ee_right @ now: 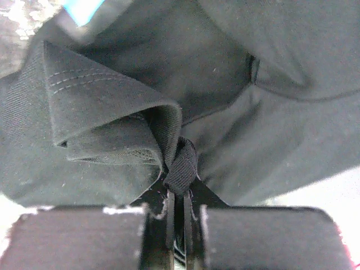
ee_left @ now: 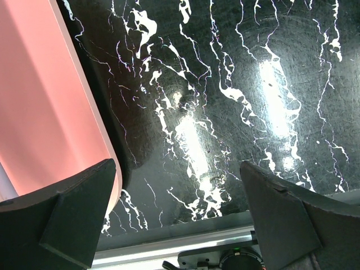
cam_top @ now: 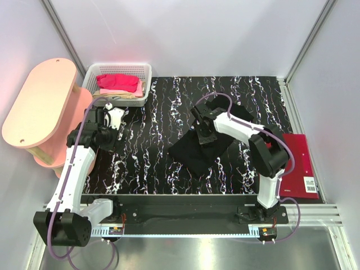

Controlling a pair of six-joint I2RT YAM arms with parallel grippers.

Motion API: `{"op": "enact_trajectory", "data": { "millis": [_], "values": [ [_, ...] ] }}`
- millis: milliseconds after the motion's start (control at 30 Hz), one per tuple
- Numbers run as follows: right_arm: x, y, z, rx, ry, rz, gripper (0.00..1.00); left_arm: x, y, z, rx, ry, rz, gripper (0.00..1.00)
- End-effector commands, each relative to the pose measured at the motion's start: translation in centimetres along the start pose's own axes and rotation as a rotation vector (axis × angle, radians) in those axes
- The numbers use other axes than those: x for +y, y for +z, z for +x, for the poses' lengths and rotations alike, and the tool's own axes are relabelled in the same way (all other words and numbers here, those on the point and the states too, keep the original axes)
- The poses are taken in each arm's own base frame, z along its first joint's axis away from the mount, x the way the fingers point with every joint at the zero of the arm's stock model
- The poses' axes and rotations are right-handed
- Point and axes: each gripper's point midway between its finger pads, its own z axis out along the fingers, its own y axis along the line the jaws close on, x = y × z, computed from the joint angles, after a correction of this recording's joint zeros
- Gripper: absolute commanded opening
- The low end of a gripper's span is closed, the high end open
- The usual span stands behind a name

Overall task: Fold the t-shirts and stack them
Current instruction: Fold the tshirt

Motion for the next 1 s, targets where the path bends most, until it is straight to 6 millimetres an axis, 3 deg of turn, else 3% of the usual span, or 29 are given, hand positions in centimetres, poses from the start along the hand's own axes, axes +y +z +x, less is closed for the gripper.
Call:
{"op": "enact_trajectory", "data": {
  "millis": [0,100,133,167,233,300,333,400,500,600,633,733,833,967],
  "values": [
    [0.1,0.1,-2.8,-0.053,0.002,-0.035,0.13,0.1,-0.7,-1.3,-0.049,0.02,0.008,0.99],
    [-1.5,-0.5,-4.6,-0.108,0.026,0.039,0.48,-0.1,-0.4,-0.9,-0.034,0.022,0.019,0.99],
    [-3.0,-1.2,-5.9,-0.156,0.04,0.122,0.67,-0.2,-0.4,-0.8,-0.034,0.024,0.026,0.99],
    [-4.3,-1.8,-6.8,-0.185,0.061,0.178,0.73,-0.3,-0.3,-0.8,-0.034,0.021,0.029,0.99],
    [-7.4,-3.9,-8.9,-0.247,0.101,0.34,0.76,-0.5,-0.1,-0.6,-0.026,0.017,0.04,0.99],
    [-9.3,-4.6,-9.9,-0.26,0.117,0.435,0.76,-0.5,-0.2,-0.6,-0.027,0.02,0.043,0.99],
    [-10.2,-5.8,-10.7,-0.281,0.126,0.49,0.76,-0.5,-0.3,-0.7,-0.029,0.022,0.039,0.99],
    [-10.4,-6.3,-11.1,-0.288,0.142,0.51,0.77,-0.5,-0.5,-0.6,-0.032,0.023,0.038,0.99],
    [-8.7,-7.5,-10.5,-0.257,0.191,0.412,0.72,-0.6,-0.5,-0.4,-0.029,0.028,0.04,0.99],
    [-2.9,-9.1,-9.1,-0.244,0.169,0.105,0.65,-0.6,-0.3,-0.1,-0.02,0.027,0.042,0.99],
    [0.7,-10.0,-7.9,-0.235,0.135,-0.074,0.65,-0.7,-0.2,0.0,-0.017,0.027,0.046,0.99],
    [5.5,-11.3,-5.5,-0.196,0.113,-0.369,0.7,-0.9,0.1,0.0,-0.009,0.021,0.062,0.99],
    [7.3,-10.9,-3.6,-0.145,0.129,-0.507,0.72,-1.2,0.1,-0.1,-0.013,0.018,0.079,0.99],
    [7.5,-8.7,-2.2,-0.087,0.21,-0.585,0.72,-1.7,0.0,-0.1,-0.013,0.028,0.109,0.99]
  ]
}}
